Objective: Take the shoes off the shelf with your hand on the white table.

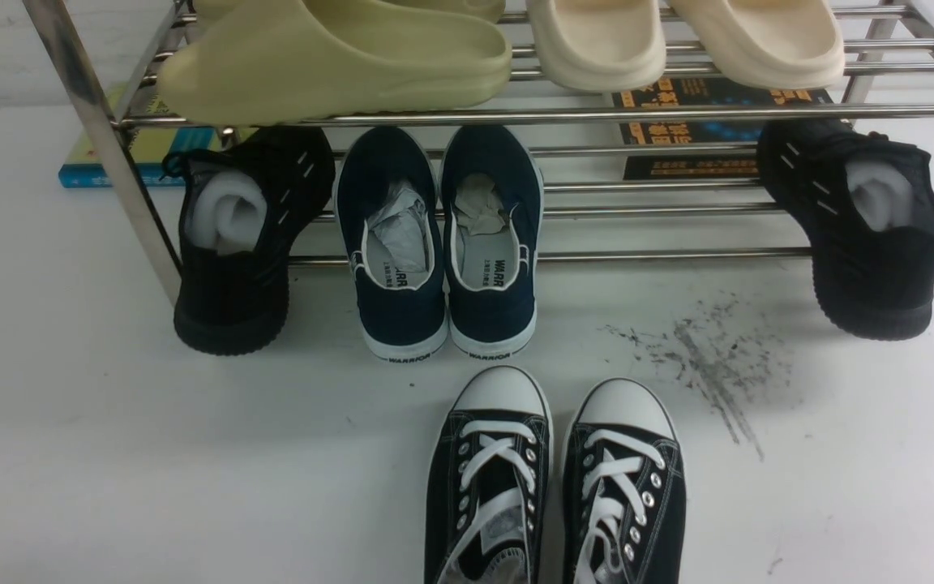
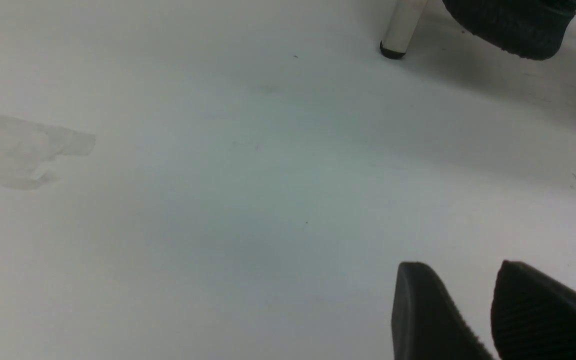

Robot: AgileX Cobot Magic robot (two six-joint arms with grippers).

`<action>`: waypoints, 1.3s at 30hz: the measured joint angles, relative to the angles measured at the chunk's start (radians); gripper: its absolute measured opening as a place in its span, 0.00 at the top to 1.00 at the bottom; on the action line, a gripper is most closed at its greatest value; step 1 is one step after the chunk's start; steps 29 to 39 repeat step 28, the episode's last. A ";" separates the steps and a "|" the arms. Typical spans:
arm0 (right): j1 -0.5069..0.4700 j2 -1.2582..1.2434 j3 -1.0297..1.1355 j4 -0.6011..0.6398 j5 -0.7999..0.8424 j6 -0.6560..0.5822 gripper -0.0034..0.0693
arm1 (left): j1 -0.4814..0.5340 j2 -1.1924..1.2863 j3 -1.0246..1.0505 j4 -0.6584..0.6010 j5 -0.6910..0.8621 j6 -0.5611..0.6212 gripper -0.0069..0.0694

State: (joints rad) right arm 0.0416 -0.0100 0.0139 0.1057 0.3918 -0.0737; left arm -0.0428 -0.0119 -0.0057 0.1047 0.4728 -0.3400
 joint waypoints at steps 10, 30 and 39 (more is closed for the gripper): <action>0.000 0.000 0.000 0.000 0.000 0.000 0.65 | 0.000 0.000 0.000 0.000 0.000 0.000 0.60; 0.000 0.000 0.000 0.000 0.000 0.000 0.63 | 0.000 0.000 0.000 0.000 0.000 0.000 0.60; 0.000 0.000 0.000 0.000 0.000 0.000 0.63 | 0.000 0.000 0.000 0.000 0.000 0.000 0.60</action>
